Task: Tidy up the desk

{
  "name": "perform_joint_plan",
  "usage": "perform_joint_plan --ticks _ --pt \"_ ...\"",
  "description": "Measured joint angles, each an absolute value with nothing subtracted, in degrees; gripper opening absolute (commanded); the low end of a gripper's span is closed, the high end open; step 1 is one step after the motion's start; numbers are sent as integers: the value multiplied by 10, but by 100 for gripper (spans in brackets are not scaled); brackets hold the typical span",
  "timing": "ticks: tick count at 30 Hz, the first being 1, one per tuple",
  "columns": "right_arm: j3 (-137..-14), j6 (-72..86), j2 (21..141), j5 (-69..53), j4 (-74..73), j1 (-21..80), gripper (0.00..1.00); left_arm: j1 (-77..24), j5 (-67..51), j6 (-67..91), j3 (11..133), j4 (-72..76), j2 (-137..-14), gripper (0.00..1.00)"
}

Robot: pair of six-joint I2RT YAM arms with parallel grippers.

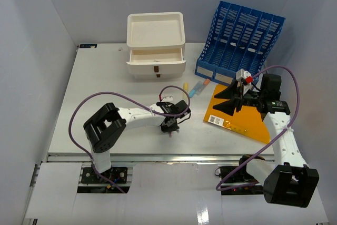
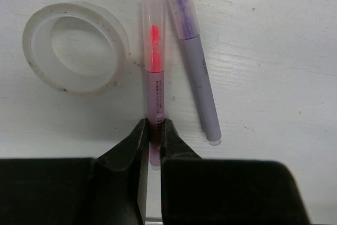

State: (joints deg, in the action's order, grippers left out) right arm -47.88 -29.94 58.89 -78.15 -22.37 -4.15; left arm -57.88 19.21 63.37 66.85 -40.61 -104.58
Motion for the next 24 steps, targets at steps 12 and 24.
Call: perform_joint_plan --ticks 12,24 --pt "-478 -300 589 -785 -224 -42 63 -581 194 581 669 -414 -1020 0" --pt "-478 -300 589 -786 -224 -44 63 -571 234 532 780 -454 -818 0"
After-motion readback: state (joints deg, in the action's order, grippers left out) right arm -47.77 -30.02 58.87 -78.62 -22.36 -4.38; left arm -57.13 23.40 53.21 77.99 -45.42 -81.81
